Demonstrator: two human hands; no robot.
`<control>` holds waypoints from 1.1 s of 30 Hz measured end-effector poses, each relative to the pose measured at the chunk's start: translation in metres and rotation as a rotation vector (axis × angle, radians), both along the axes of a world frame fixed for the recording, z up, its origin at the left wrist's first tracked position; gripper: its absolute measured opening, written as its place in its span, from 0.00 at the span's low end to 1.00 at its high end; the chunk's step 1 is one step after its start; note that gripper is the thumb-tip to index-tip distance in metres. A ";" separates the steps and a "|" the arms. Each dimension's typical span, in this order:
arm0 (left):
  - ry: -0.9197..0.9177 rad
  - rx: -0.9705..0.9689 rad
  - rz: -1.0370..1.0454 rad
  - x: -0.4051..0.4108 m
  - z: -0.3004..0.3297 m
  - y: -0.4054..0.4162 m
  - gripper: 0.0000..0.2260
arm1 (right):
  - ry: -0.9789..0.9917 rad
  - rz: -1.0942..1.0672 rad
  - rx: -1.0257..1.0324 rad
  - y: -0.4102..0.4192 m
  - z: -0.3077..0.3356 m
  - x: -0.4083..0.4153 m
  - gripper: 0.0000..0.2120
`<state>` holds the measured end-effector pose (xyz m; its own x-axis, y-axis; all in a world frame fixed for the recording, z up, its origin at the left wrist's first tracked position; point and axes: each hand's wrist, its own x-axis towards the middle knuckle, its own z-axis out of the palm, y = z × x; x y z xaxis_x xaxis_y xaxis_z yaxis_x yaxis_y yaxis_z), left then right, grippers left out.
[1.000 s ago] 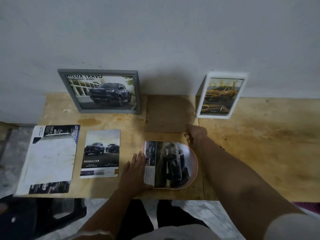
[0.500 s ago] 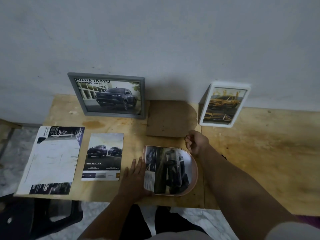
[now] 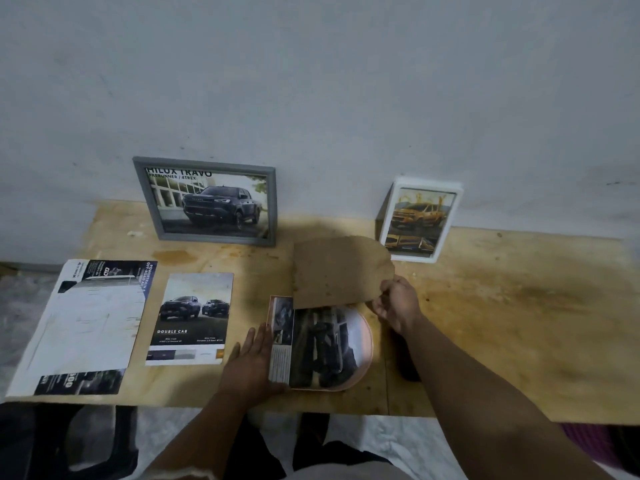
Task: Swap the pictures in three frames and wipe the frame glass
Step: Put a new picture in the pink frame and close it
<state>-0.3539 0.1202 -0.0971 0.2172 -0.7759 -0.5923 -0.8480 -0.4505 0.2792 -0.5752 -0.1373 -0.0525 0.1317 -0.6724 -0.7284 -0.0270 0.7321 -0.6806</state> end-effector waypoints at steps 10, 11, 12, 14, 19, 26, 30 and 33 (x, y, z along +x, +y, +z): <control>0.011 -0.038 0.037 0.004 0.003 0.008 0.58 | 0.061 0.115 -0.092 0.076 0.006 -0.056 0.11; 0.008 -0.046 0.037 0.003 0.004 0.008 0.58 | 0.056 0.121 -0.094 0.085 0.006 -0.058 0.12; 0.008 -0.054 0.039 0.003 0.005 0.007 0.57 | 0.052 0.124 -0.091 0.094 0.006 -0.059 0.14; 0.013 -0.065 0.042 0.002 0.007 0.006 0.56 | 0.070 0.132 -0.078 0.108 0.002 -0.060 0.18; 0.015 -0.044 0.040 0.002 0.009 0.004 0.57 | 0.096 0.162 -0.115 0.136 -0.012 -0.061 0.35; 0.038 0.006 0.064 0.003 0.008 0.001 0.58 | 0.245 0.259 -0.244 0.152 -0.030 -0.051 0.38; 0.056 0.019 0.082 0.002 0.008 0.000 0.59 | 0.330 0.318 -0.389 0.163 -0.030 -0.048 0.37; 0.072 0.030 0.092 0.001 0.009 -0.001 0.58 | 0.408 0.392 -0.448 0.166 -0.031 -0.047 0.36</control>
<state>-0.3526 0.1190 -0.0885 0.2430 -0.7363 -0.6315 -0.7807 -0.5348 0.3232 -0.6225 0.0292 -0.0832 0.2009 -0.8769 -0.4367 -0.5463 0.2697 -0.7930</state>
